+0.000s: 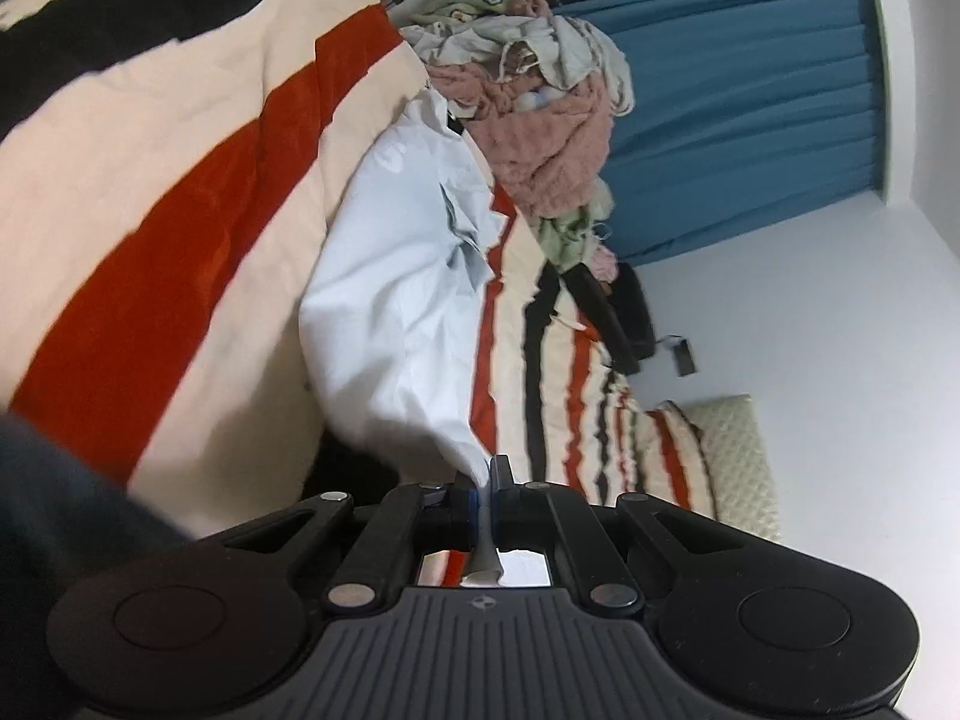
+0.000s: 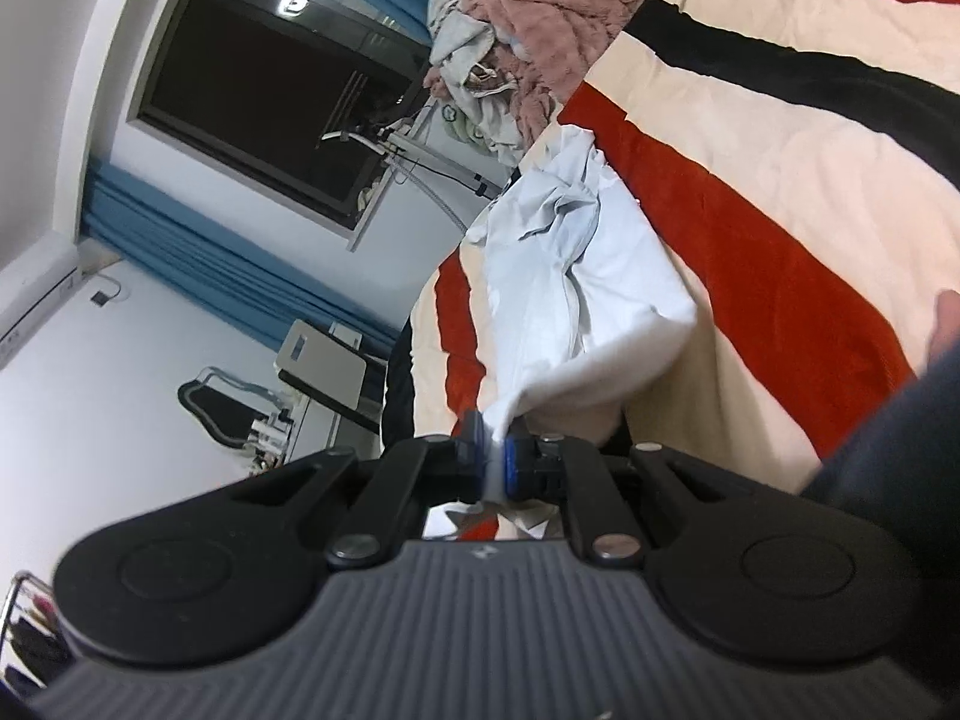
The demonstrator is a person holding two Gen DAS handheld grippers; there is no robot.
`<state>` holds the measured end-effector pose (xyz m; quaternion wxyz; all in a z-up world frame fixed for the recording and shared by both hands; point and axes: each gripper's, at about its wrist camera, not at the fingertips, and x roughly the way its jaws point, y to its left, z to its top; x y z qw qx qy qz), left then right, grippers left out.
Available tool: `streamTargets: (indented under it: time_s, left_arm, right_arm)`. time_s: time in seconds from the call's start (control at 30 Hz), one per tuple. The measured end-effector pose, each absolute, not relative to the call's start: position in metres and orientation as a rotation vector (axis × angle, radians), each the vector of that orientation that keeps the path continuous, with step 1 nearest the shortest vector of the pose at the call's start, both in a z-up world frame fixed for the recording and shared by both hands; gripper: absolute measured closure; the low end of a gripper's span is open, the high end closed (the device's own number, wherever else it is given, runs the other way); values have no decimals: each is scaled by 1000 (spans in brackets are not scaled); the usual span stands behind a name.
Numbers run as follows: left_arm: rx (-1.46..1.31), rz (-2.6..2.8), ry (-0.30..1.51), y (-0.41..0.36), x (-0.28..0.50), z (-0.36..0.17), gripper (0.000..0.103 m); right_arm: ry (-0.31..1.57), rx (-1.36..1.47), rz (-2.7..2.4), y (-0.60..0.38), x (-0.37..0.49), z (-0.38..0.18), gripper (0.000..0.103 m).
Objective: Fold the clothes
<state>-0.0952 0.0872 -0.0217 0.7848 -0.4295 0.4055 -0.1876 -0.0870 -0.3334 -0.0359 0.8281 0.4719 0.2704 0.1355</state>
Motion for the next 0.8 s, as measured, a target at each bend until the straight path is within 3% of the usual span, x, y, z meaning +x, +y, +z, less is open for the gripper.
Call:
streamTargets:
  time_s: [0.2,0.43,0.63,0.8]
  left_arm:
    - [-862,-348,841,64,-10,-6,99]
    - [-692,-223,745,33,107,-4,99]
    - [-515,-203,618,12,169,-32,99]
    - [-372,-177,633,-6,216,-78,99]
  right_arm:
    - [590,1075,238,-341,-22,-33,93]
    - [596,968,155,-330,97,-28,93]
    - [553,815,165,-319,179,-60,93]
    - [537,627,167,-307,222,-93,93]
